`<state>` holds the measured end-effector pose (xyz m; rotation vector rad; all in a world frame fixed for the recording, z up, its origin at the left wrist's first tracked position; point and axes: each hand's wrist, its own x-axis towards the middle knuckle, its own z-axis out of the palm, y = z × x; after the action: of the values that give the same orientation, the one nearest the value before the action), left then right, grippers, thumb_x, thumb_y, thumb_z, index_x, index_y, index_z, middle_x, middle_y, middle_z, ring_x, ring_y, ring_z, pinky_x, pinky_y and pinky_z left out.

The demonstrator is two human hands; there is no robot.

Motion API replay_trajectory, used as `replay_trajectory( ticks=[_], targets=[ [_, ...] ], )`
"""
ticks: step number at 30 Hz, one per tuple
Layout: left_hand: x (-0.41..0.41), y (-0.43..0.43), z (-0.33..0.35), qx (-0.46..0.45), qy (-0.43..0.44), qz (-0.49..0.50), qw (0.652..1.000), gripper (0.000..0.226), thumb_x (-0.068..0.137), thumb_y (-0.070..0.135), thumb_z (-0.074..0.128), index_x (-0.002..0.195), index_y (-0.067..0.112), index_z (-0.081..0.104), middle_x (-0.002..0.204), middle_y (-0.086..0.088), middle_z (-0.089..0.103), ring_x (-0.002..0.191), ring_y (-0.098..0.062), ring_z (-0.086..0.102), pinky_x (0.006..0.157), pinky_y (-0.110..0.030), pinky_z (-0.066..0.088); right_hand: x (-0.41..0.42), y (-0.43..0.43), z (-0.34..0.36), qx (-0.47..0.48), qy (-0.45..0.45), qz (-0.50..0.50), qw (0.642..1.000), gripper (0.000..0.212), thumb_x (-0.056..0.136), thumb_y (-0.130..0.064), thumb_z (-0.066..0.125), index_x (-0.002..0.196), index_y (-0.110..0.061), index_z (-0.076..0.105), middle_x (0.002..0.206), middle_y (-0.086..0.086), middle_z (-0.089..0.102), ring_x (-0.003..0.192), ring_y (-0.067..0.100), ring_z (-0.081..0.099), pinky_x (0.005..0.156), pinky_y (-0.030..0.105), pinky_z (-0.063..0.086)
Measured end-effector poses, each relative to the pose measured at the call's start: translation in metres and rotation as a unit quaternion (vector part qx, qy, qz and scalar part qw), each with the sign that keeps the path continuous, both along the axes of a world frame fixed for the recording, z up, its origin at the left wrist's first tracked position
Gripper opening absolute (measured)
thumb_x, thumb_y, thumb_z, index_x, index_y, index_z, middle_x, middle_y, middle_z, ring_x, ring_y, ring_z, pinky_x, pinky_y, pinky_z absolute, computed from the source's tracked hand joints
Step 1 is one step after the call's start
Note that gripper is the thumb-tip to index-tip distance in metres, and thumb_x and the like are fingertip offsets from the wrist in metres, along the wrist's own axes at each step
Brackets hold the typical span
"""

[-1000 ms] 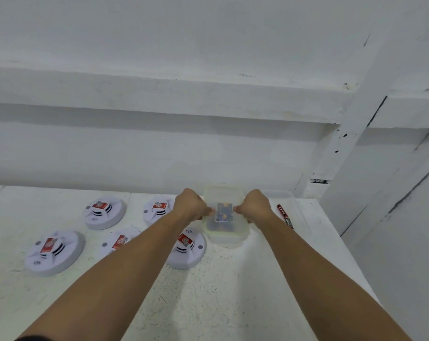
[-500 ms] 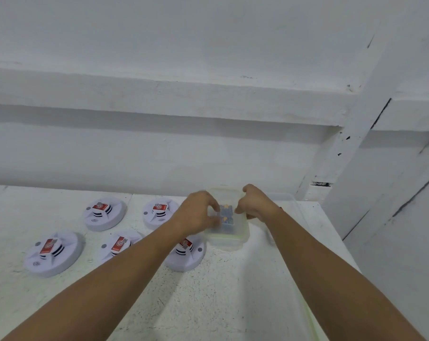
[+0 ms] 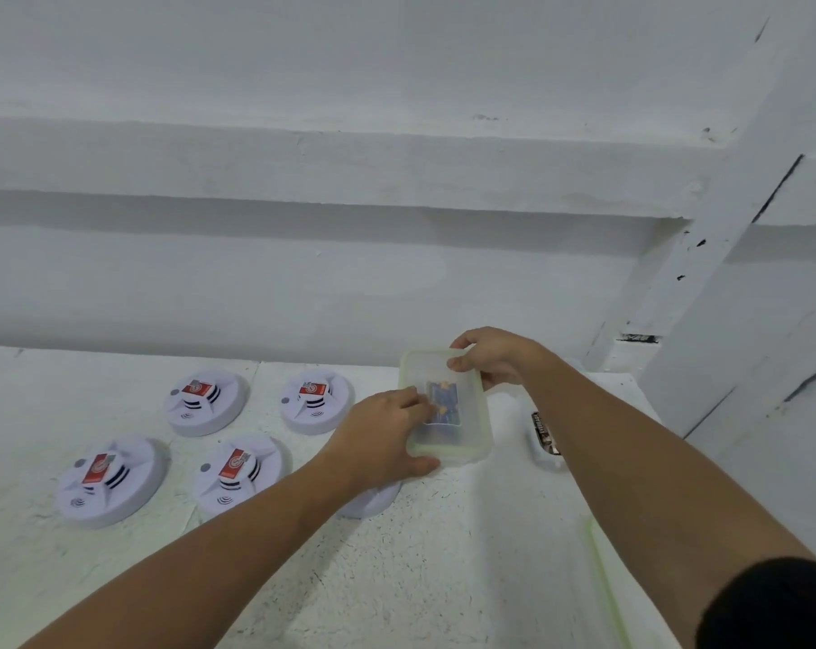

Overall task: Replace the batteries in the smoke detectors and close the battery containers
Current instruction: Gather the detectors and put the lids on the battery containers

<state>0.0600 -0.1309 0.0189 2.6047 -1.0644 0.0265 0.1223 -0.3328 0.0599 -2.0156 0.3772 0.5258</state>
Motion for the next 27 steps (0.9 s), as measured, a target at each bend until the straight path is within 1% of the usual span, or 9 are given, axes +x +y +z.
replay_trajectory(
  ticks=[6,11,14,16,18,20,22,24,27],
  targets=[
    [0.003,-0.002,0.003,0.007,0.022,0.008,1.000,0.064,0.074,0.053,0.070,0.128,0.021,0.058,0.127,0.002,0.059,0.119,-0.018,0.053,0.096,-0.032,0.046,0.016,-0.005,0.005,-0.008,0.075,0.070,0.995,0.003,0.092,-0.006,0.058,0.092,-0.009,0.060,0.099,0.008,0.061,0.097,0.025,0.060,0.095,0.043,0.050],
    [0.005,0.000,0.007,0.004,0.040,0.012,0.999,0.067,0.069,0.062,0.071,0.120,0.021,0.061,0.114,0.004,0.059,0.107,-0.016,0.054,0.090,-0.033,0.047,0.015,-0.002,0.009,-0.013,0.077,0.065,0.995,0.002,0.090,-0.005,0.060,0.090,-0.007,0.061,0.097,0.008,0.062,0.089,0.023,0.062,0.094,0.042,0.050],
    [0.002,-0.002,0.014,-0.030,0.059,0.020,0.998,0.060,0.070,0.065,0.069,0.110,0.020,0.065,0.097,0.007,0.055,0.093,-0.013,0.051,0.082,-0.030,0.047,0.011,0.004,0.006,-0.037,0.031,0.016,0.999,0.014,0.088,-0.003,0.064,0.101,-0.001,0.062,0.103,0.015,0.064,0.094,0.030,0.063,0.088,0.043,0.053],
    [0.002,-0.005,0.018,-0.049,0.074,0.028,0.996,0.053,0.076,0.061,0.067,0.107,0.018,0.069,0.097,0.004,0.059,0.095,-0.014,0.053,0.083,-0.031,0.047,0.006,0.010,0.003,-0.059,-0.012,-0.015,0.998,0.028,0.086,-0.004,0.066,0.113,0.004,0.060,0.111,0.021,0.064,0.096,0.032,0.063,0.086,0.043,0.054],
    [0.003,-0.007,0.020,-0.054,0.090,0.044,0.993,0.047,0.078,0.057,0.066,0.103,0.017,0.072,0.096,0.001,0.060,0.096,-0.016,0.054,0.085,-0.035,0.048,-0.003,0.016,-0.003,-0.124,-0.076,-0.033,0.989,0.038,0.085,-0.010,0.069,0.118,0.005,0.059,0.118,0.022,0.062,0.104,0.034,0.062,0.090,0.042,0.052],
    [0.005,-0.011,0.021,-0.061,0.095,0.059,0.992,0.039,0.078,0.052,0.067,0.092,0.016,0.072,0.087,0.000,0.058,0.089,-0.017,0.054,0.081,-0.037,0.048,-0.014,0.020,-0.007,-0.209,-0.151,-0.041,0.965,0.044,0.084,-0.017,0.070,0.121,0.002,0.056,0.125,0.016,0.059,0.113,0.031,0.056,0.091,0.032,0.046],
    [0.008,-0.016,0.023,-0.067,0.098,0.073,0.990,0.032,0.079,0.045,0.067,0.086,0.014,0.071,0.081,0.002,0.052,0.082,-0.017,0.052,0.073,-0.032,0.045,-0.023,0.024,-0.012,-0.245,-0.209,-0.036,0.946,0.040,0.085,-0.017,0.066,0.122,-0.003,0.056,0.126,0.012,0.057,0.116,0.026,0.053,0.089,0.026,0.040],
    [0.008,-0.020,0.023,-0.064,0.090,0.081,0.991,0.029,0.083,0.039,0.066,0.092,0.012,0.070,0.085,0.000,0.052,0.083,-0.018,0.051,0.070,-0.027,0.038,-0.034,0.022,-0.015,-0.241,-0.246,-0.039,0.938,0.035,0.085,-0.012,0.064,0.119,-0.006,0.058,0.123,0.010,0.058,0.114,0.024,0.054,0.086,0.023,0.037],
    [0.003,-0.027,0.020,-0.064,0.053,0.087,0.993,0.025,0.087,0.029,0.063,0.104,0.012,0.070,0.102,-0.007,0.060,0.095,-0.023,0.056,0.079,-0.028,0.041,-0.062,0.011,-0.011,-0.193,-0.288,-0.084,0.934,0.029,0.085,-0.011,0.063,0.115,-0.012,0.060,0.117,0.008,0.059,0.105,0.018,0.055,0.082,0.020,0.035]
  ],
)
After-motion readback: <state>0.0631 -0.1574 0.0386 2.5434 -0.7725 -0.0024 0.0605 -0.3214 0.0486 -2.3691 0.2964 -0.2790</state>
